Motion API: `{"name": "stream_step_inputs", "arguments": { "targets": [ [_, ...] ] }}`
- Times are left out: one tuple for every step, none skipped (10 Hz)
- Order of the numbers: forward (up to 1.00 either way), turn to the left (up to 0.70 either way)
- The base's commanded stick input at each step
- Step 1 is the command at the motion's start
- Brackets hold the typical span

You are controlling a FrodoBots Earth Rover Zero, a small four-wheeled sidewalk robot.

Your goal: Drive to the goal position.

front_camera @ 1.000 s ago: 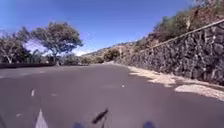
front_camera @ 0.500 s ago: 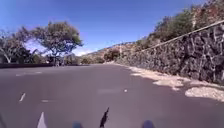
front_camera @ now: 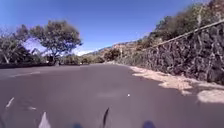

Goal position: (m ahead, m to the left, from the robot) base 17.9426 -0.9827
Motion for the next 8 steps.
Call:
{"name": "stream_step_inputs", "arguments": {
  "targets": [
    [0.70,0.00],
    [0.70,0.00],
    [0.70,0.00],
    [0.70,0.00],
    [0.70,0.00],
    [0.70,0.00],
    [0.70,0.00],
    [0.70,0.00]
  ]
}}
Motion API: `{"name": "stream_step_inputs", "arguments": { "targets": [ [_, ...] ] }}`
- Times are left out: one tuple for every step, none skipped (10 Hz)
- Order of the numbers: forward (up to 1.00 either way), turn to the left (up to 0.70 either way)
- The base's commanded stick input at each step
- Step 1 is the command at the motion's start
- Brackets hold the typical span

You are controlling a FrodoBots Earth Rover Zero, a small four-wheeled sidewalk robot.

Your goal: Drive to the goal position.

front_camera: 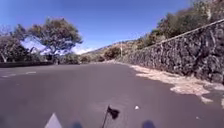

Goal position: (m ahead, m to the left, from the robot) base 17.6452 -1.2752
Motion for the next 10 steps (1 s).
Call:
{"name": "stream_step_inputs", "arguments": {
  "targets": [
    [0.70,0.00],
    [0.70,0.00],
    [0.70,0.00],
    [0.70,0.00],
    [0.70,0.00],
    [0.70,0.00],
    [0.70,0.00],
    [0.70,0.00],
    [0.70,0.00],
    [0.70,0.00]
  ]
}}
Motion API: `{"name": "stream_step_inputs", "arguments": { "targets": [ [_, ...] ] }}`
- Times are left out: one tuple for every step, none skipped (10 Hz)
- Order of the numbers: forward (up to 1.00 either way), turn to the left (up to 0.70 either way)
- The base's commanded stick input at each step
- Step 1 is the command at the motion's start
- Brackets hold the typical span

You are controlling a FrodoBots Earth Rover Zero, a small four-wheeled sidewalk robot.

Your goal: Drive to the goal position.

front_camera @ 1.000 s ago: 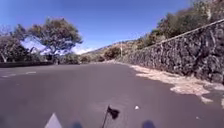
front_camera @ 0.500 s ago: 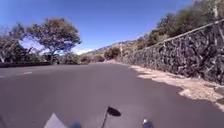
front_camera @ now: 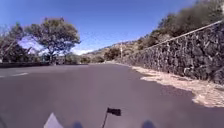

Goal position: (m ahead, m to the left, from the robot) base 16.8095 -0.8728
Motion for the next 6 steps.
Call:
{"name": "stream_step_inputs", "arguments": {
  "targets": [
    [0.70,0.00],
    [0.70,0.00],
    [0.70,0.00],
    [0.70,0.00],
    [0.70,0.00],
    [0.70,0.00]
  ]
}}
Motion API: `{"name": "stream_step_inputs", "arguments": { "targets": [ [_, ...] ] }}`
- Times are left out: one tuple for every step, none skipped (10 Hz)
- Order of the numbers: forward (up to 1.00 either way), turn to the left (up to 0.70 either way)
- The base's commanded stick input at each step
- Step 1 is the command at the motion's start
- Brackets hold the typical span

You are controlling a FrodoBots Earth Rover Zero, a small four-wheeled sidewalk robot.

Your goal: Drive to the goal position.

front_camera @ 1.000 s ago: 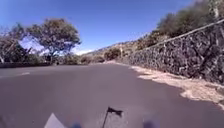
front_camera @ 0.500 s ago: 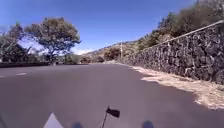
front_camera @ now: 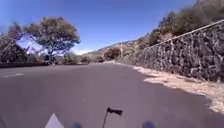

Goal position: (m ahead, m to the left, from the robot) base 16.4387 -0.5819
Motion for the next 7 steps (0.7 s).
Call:
{"name": "stream_step_inputs", "arguments": {
  "targets": [
    [0.70,0.00],
    [0.70,0.00],
    [0.70,0.00],
    [0.70,0.00],
    [0.70,0.00],
    [0.70,0.00],
    [0.70,0.00]
  ]
}}
